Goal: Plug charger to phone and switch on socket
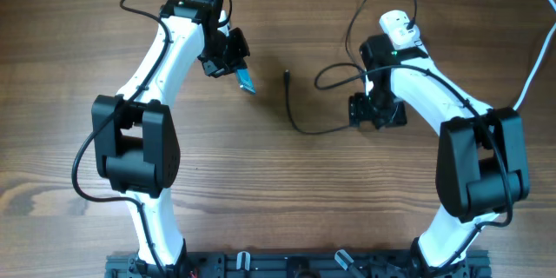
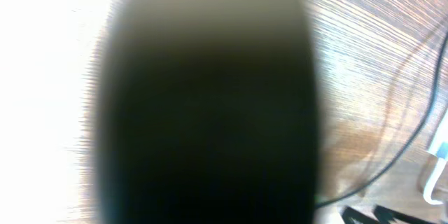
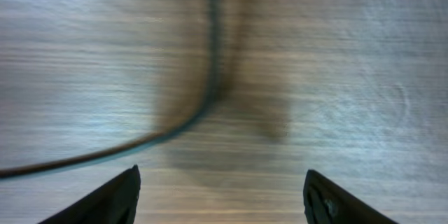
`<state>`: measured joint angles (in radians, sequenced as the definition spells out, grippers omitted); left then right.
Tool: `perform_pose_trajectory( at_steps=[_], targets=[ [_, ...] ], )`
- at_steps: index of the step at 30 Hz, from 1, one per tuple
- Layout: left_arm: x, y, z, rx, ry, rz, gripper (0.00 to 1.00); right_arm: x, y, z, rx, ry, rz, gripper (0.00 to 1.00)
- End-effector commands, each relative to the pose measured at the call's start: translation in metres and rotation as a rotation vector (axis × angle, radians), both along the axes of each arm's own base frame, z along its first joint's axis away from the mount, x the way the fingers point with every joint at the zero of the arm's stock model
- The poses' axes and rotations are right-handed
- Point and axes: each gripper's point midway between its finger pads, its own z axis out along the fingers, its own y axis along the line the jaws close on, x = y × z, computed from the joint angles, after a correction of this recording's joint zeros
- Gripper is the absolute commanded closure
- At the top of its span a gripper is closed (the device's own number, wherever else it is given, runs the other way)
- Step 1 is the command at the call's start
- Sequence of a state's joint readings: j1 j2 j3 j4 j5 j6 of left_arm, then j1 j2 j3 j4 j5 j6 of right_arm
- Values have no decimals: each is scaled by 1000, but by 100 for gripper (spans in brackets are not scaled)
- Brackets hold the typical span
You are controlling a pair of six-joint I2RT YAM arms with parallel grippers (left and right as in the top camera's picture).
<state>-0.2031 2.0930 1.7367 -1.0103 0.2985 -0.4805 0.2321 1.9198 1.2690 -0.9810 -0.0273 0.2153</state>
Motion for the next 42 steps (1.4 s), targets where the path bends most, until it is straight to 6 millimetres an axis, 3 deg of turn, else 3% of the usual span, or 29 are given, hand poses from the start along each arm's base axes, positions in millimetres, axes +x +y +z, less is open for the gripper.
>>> perform_pose_trajectory(
  at_steps=[1, 3, 5, 6, 7, 9, 10, 15, 17, 21, 25, 27, 31, 32, 38, 39, 42],
  targets=[
    [2, 10, 6, 45, -28, 11, 96, 28, 45, 26, 242, -67, 42, 20],
    [2, 10, 6, 45, -28, 11, 96, 43, 76, 37, 421, -140, 126, 0],
    [2, 10, 6, 44, -27, 11, 96, 56, 99, 49, 560, -214, 190, 0],
    [1, 10, 6, 45, -25, 11, 96, 60, 101, 50, 574, -233, 188, 10],
    [1, 10, 6, 45, -24, 11, 96, 64, 100, 48, 563, -243, 164, 45],
    [1, 10, 6, 46, -24, 11, 96, 64, 86, 35, 478, -225, 55, 92],
    [1, 10, 6, 45, -24, 11, 96, 62, 77, 28, 422, -210, 1, 96],
    [1, 10, 6, 45, -24, 11, 96, 30, 43, -14, 244, -135, -50, 96],
    [1, 10, 6, 45, -24, 12, 96, 10, 15, -31, 94, -88, -88, 96],
    [1, 10, 6, 44, -23, 14, 96, -1, -36, -30, -198, -84, -170, 95],
    [1, 10, 6, 44, -24, 14, 96, 12, -34, -16, -195, -101, -142, 90],
    [1, 10, 6, 45, -23, 15, 96, 20, -21, -7, -127, -105, -126, 90],
    [1, 10, 6, 45, -24, 15, 96, 25, 51, 7, 282, -62, -97, 79],
    [2, 10, 6, 44, -27, 15, 96, 26, 60, 9, 332, -60, -96, 77],
    [2, 10, 6, 44, -28, 15, 96, 31, 72, 8, 329, -98, -85, 20],
    [2, 10, 6, 44, -28, 15, 96, 30, 75, 8, 320, -95, -98, 14],
    [3, 10, 7, 43, -31, 15, 96, 28, 86, 8, 315, -108, -61, 9]
  ],
)
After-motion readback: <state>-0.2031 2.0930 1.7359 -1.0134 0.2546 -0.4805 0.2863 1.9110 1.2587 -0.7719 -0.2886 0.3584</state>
